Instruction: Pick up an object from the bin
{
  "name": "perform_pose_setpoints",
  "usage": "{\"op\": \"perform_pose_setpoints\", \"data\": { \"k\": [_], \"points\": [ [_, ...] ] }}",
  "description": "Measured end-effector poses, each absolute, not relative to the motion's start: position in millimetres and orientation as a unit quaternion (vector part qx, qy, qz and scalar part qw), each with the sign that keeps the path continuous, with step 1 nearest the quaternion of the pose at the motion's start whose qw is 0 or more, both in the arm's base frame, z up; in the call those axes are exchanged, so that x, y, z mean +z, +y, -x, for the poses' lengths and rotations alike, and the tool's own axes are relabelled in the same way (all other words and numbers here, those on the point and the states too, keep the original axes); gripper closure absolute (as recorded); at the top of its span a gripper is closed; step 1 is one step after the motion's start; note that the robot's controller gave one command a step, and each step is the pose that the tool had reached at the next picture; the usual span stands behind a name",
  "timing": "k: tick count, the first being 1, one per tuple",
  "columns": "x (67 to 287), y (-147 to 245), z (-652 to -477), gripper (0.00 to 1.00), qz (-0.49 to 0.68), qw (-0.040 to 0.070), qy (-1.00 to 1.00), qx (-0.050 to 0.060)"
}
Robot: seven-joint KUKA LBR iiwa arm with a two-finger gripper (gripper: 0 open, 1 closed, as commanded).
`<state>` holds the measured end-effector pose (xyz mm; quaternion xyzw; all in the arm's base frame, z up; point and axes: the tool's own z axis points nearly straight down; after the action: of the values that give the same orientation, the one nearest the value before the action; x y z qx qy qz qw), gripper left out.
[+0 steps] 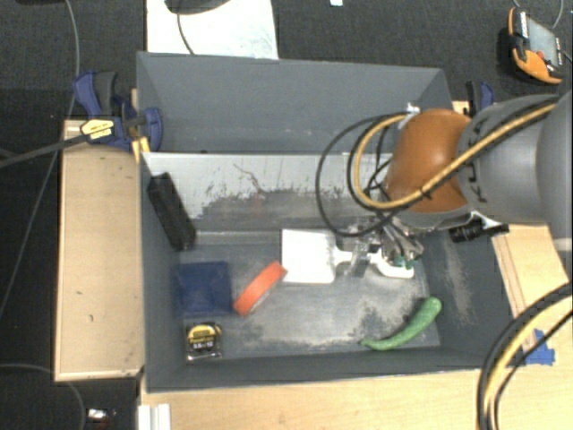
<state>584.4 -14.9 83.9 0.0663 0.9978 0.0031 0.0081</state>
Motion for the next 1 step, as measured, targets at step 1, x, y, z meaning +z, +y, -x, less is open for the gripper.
{"op": "perform_pose_setpoints", "data": {
  "k": [1],
  "points": [
    [150.2,-15.6,-576.8,1.0,-0.054,0.009,0.998,0.002]
  ]
}}
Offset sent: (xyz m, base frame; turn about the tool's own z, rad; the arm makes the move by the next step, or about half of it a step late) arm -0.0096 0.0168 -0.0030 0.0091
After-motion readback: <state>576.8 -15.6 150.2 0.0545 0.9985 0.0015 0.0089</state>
